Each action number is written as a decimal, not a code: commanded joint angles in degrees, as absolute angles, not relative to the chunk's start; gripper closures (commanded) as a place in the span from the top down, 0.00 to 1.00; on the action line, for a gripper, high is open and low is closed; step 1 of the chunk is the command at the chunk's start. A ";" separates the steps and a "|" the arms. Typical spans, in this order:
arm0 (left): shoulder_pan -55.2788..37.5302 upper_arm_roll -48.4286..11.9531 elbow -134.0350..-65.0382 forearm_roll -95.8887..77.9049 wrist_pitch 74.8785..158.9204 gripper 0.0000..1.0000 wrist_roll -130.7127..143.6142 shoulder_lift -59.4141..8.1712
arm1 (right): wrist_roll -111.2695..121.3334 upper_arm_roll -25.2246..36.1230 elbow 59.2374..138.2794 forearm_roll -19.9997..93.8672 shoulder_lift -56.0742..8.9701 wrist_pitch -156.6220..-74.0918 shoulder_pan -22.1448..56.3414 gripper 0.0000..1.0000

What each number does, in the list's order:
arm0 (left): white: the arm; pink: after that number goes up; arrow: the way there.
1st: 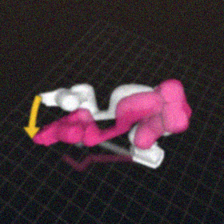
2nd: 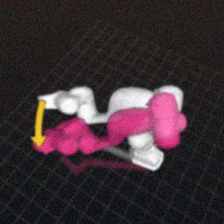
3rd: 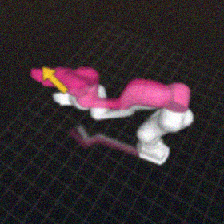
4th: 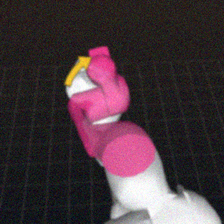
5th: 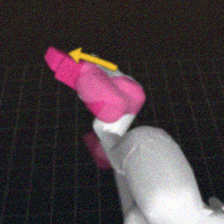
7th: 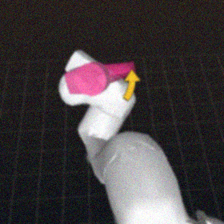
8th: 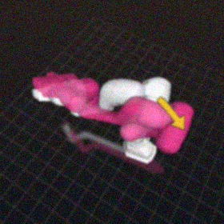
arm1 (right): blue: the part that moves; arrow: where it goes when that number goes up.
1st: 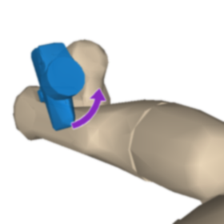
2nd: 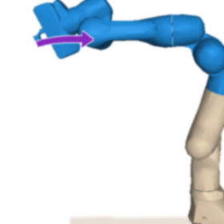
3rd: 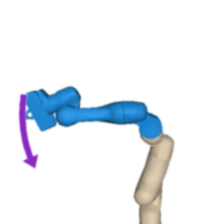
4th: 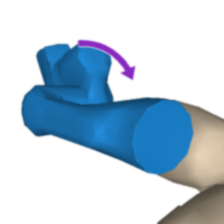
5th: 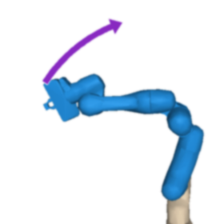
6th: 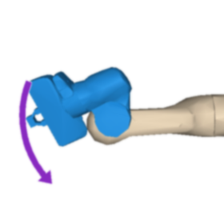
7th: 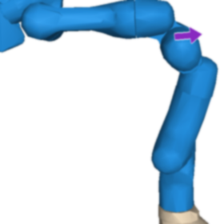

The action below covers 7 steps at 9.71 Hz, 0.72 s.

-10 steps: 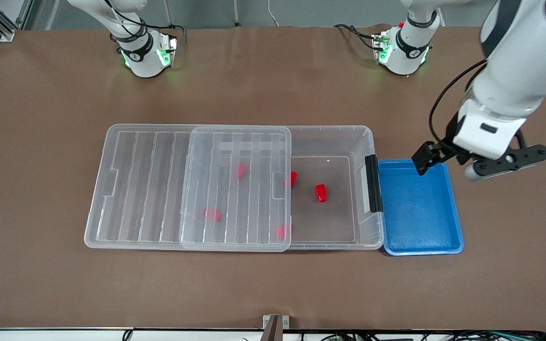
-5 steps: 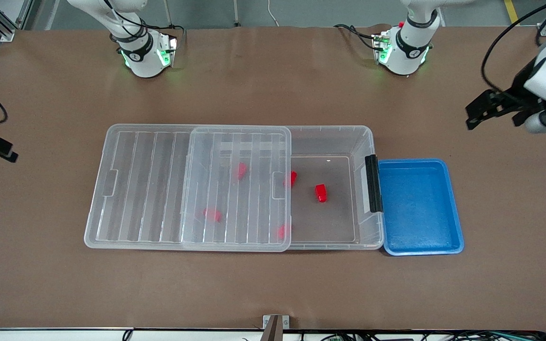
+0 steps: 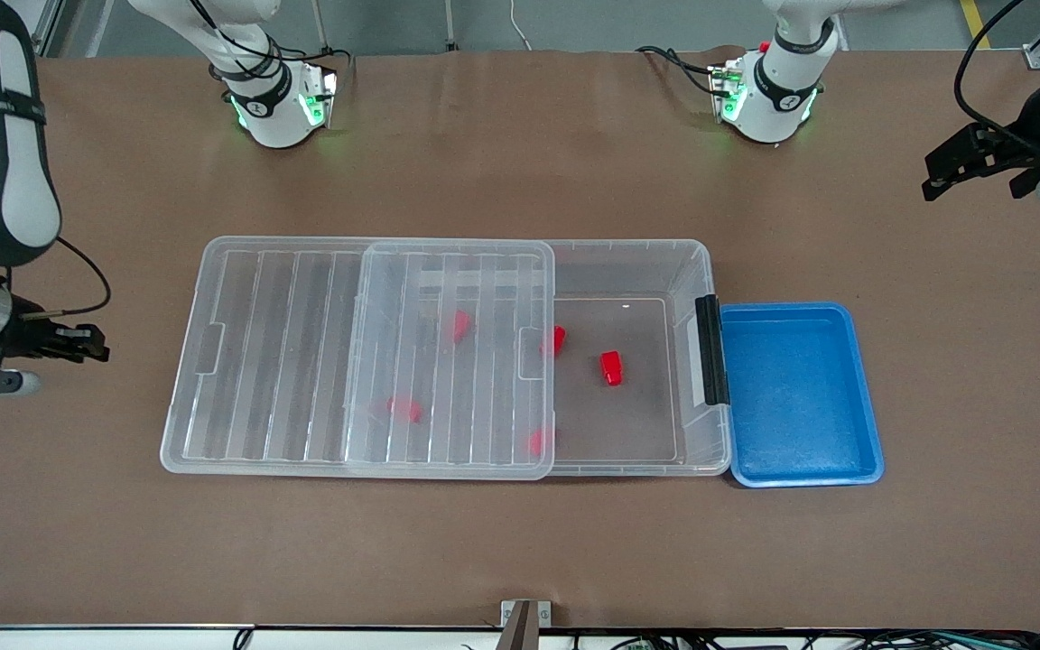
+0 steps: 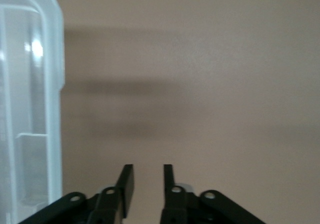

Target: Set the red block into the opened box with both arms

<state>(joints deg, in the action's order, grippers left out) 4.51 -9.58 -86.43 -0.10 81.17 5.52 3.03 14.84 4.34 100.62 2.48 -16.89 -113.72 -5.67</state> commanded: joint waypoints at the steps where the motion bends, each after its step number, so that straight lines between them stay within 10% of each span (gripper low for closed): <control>1: 4.84 -9.84 -88.69 -0.53 81.47 1.00 4.74 3.26 | 19.42 3.96 103.60 7.89 -18.19 -114.52 -6.15 0.00; 7: 5.18 -9.67 -88.07 -1.06 82.18 1.00 4.83 2.99 | 19.25 2.99 104.24 14.40 -19.07 -113.12 -4.83 0.00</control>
